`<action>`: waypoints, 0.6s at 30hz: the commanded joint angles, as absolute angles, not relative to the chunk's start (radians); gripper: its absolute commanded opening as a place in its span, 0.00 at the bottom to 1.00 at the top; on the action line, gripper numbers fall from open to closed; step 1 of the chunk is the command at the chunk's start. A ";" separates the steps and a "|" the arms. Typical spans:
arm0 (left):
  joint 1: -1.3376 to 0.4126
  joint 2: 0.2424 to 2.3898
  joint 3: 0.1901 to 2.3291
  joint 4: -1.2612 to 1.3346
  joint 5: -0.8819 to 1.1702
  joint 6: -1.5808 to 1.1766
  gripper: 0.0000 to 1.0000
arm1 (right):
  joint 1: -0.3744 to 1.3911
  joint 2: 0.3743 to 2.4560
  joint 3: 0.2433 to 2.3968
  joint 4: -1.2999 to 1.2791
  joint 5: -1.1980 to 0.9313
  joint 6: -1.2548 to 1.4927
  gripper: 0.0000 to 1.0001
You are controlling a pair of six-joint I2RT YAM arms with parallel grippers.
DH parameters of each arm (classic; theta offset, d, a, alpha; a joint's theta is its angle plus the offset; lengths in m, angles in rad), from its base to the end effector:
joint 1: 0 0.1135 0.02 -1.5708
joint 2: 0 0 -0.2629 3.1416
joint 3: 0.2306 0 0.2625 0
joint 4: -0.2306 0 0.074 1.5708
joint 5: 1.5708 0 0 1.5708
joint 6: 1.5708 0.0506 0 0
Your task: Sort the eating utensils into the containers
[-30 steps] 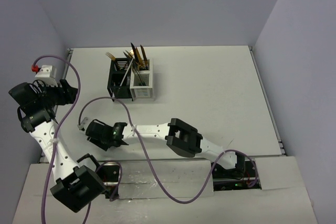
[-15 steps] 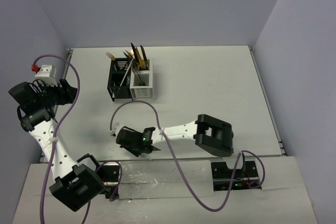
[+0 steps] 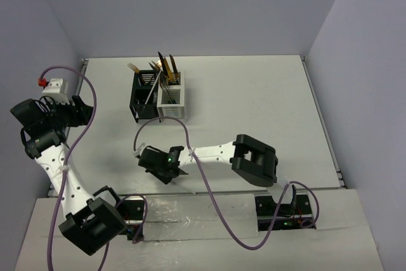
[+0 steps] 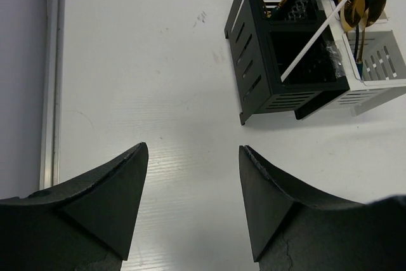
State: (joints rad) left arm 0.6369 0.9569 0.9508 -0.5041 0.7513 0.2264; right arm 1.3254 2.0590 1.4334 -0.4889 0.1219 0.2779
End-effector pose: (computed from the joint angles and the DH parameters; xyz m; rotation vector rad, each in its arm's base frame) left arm 0.1985 0.1038 0.3326 0.0427 1.9412 -0.2136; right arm 0.1129 0.4256 0.1332 -1.3262 2.3732 0.3381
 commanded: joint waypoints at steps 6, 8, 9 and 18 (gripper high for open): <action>0.646 0.926 0.985 -0.463 0.719 0.262 0.69 | 1.319 2.212 1.385 -0.742 0.115 0.204 0.01; 0.646 0.934 0.988 -0.457 0.721 0.253 0.69 | 1.319 2.206 1.381 -0.744 0.120 0.203 0.00; 0.646 0.936 0.989 -0.457 0.726 0.252 0.69 | 1.321 2.194 1.379 -0.738 0.124 0.209 0.00; 0.646 0.954 0.989 -0.437 0.730 0.216 0.69 | 1.290 1.734 1.301 -0.343 0.481 0.186 0.00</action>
